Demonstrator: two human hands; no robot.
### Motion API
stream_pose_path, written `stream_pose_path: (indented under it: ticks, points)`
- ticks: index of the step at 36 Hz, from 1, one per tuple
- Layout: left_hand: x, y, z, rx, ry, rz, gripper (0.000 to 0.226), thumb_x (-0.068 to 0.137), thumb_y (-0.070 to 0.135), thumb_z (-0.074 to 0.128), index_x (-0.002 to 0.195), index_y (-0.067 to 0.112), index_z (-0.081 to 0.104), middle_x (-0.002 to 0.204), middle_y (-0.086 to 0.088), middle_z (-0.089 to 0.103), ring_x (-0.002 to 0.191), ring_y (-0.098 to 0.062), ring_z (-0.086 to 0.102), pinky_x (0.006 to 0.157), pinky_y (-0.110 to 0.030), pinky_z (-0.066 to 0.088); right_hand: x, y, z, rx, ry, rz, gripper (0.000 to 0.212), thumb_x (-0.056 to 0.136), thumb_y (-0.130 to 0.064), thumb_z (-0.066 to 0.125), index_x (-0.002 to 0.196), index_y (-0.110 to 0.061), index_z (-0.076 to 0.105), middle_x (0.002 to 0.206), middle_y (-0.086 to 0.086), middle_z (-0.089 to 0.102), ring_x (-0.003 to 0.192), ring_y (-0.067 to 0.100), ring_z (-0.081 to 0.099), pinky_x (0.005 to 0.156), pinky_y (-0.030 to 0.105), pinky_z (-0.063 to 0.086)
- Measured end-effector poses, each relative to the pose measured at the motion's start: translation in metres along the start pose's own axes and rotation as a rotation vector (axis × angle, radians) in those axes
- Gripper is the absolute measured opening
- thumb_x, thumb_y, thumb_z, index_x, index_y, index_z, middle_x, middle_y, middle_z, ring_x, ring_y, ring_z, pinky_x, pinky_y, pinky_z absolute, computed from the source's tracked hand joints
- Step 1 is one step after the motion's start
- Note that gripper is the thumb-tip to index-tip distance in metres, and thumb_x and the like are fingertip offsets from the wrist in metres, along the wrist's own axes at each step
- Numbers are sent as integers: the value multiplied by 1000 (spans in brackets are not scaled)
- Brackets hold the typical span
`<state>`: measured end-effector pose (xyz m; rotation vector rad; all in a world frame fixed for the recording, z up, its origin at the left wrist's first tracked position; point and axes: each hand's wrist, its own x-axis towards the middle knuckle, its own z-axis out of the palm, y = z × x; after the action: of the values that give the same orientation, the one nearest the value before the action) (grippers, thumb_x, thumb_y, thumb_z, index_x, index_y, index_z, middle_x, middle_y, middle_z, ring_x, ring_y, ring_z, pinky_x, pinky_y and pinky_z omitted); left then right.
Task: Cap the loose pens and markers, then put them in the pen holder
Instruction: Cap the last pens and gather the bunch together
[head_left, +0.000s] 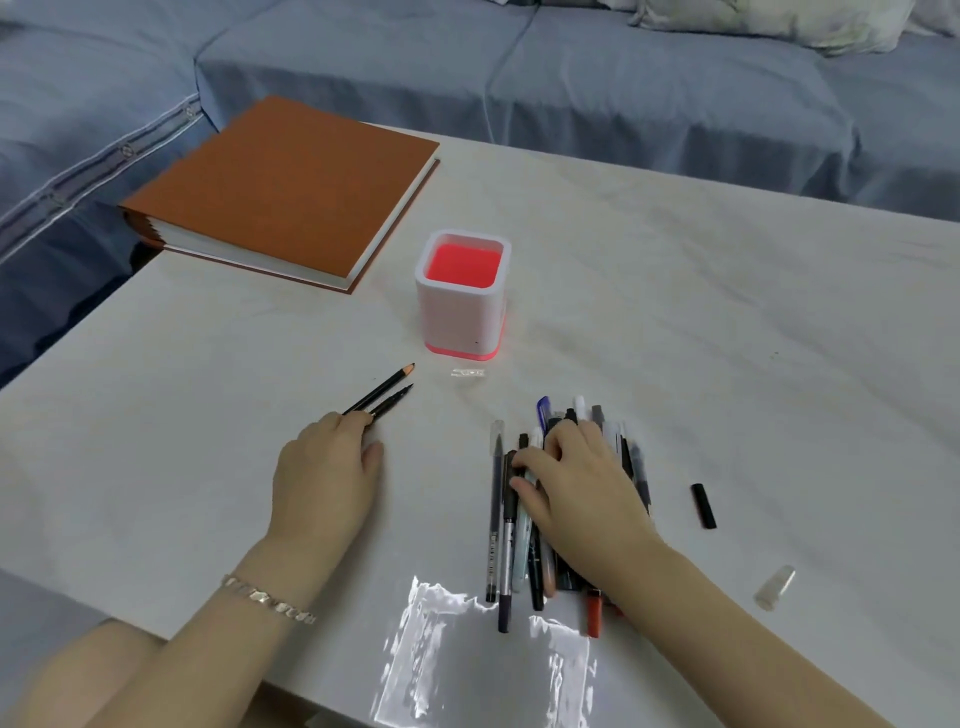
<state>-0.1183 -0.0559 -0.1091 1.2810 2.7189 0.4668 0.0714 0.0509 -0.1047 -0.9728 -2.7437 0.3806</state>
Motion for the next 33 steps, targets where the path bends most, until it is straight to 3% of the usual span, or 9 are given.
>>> stream_pose_path:
  ticks: [3,6,10,15,19,22,27,30,33]
  points:
    - [1,1,3,-3,8,-29,27,85,14,56,110,4,58,90,-15,59,86,-37,56,71,-41,45,-9,3,-6,46,41,-7,13,73,-26,60,79,-17,68,72,1,53,68,22,55,63,27,49]
    - [4,3,5,-5,21,-49,31,87,17,53,116,6,51,93,-13,59,88,-36,54,69,-40,43,-19,13,-16,122,47,-3,22,81,-29,48,82,-18,68,76,1,55,75,20,51,70,23,44]
    - [8,4,7,0,31,-73,27,89,19,49,111,4,53,93,-14,57,87,-36,53,68,-41,45,-35,37,-28,172,66,73,11,83,-20,60,88,-18,69,81,0,56,85,10,41,77,18,35]
    - [12,9,7,38,55,-84,24,89,18,49,105,2,56,94,-16,57,89,-37,53,68,-40,42,-48,73,-42,146,15,252,14,86,-13,59,96,-14,68,89,-5,49,95,16,44,78,13,25]
    - [14,14,9,68,61,-82,22,88,16,53,99,-1,59,96,-20,55,94,-38,49,68,-41,40,-54,95,-43,168,-7,435,20,88,-17,56,106,-15,63,98,-4,45,105,21,49,84,24,34]
    - [15,17,12,46,24,-112,23,88,18,54,97,-1,62,99,-21,51,99,-38,43,74,-43,41,-56,100,-41,193,-50,541,27,88,-24,56,113,-18,57,100,-4,43,100,20,52,87,30,40]
    - [5,27,13,36,45,-8,20,88,16,55,91,-2,64,96,-22,54,92,-39,45,74,-45,40,-57,103,-35,203,-61,551,28,85,-26,59,112,-19,56,93,-3,46,87,14,47,82,29,41]
    - [-5,41,5,-82,48,81,17,90,16,48,87,4,59,86,-16,58,85,-38,51,73,-44,42,-56,103,-34,199,-77,539,26,86,-23,58,111,-18,58,88,-2,52,83,14,48,76,26,38]
    - [-21,61,-7,-295,-36,101,12,94,24,42,89,15,48,78,-5,60,73,-25,54,65,-38,43,-57,99,-36,227,-61,503,23,88,-20,56,109,-13,63,92,3,59,85,16,50,77,25,38]
